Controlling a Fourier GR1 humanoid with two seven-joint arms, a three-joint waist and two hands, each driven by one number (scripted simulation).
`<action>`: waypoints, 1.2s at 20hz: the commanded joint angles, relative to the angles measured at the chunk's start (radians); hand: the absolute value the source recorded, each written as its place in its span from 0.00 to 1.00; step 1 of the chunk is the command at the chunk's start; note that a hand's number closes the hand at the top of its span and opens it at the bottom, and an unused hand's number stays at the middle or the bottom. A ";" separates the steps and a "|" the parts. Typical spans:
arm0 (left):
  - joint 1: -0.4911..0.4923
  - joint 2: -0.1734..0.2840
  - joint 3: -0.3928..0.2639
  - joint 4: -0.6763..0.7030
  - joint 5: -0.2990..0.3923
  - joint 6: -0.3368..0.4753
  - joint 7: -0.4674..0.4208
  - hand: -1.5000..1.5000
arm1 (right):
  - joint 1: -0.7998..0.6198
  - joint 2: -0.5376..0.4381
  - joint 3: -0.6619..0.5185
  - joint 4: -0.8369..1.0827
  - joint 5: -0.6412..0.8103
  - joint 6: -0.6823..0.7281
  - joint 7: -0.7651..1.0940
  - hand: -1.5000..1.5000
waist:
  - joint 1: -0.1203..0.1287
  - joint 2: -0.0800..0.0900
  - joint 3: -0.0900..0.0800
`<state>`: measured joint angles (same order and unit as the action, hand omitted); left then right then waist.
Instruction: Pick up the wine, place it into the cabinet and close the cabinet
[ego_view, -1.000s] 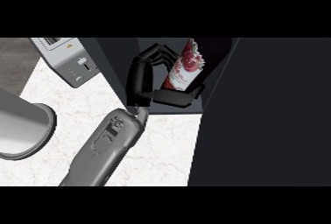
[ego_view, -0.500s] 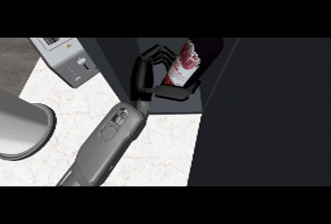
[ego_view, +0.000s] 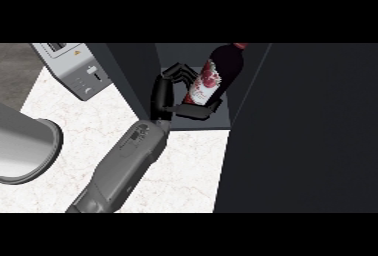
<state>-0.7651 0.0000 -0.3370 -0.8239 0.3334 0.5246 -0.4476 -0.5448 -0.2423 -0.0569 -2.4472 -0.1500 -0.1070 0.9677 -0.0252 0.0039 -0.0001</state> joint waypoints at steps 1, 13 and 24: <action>-0.007 0.000 -0.011 0.117 0.021 -0.012 -0.076 1.00 | 0.096 0.011 -0.039 -0.128 -0.098 0.021 0.002 0.00 | -0.007 0.000 0.000; -0.115 0.000 -0.049 0.299 0.127 0.057 -0.182 1.00 | 0.024 0.041 0.065 -0.045 -0.017 0.008 0.003 0.00 | -0.008 0.002 -0.001; -0.195 0.000 0.059 0.473 0.264 -0.023 -0.264 1.00 | -0.026 0.043 0.037 -0.001 -0.038 0.012 -0.009 0.00 | -0.020 0.006 -0.001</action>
<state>-0.9254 0.0004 -0.2819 -0.3900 0.5564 0.4889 -0.7190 -0.5894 -0.2188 -0.0506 -2.4184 -0.1647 -0.0925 0.9559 -0.0431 0.0100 -0.0010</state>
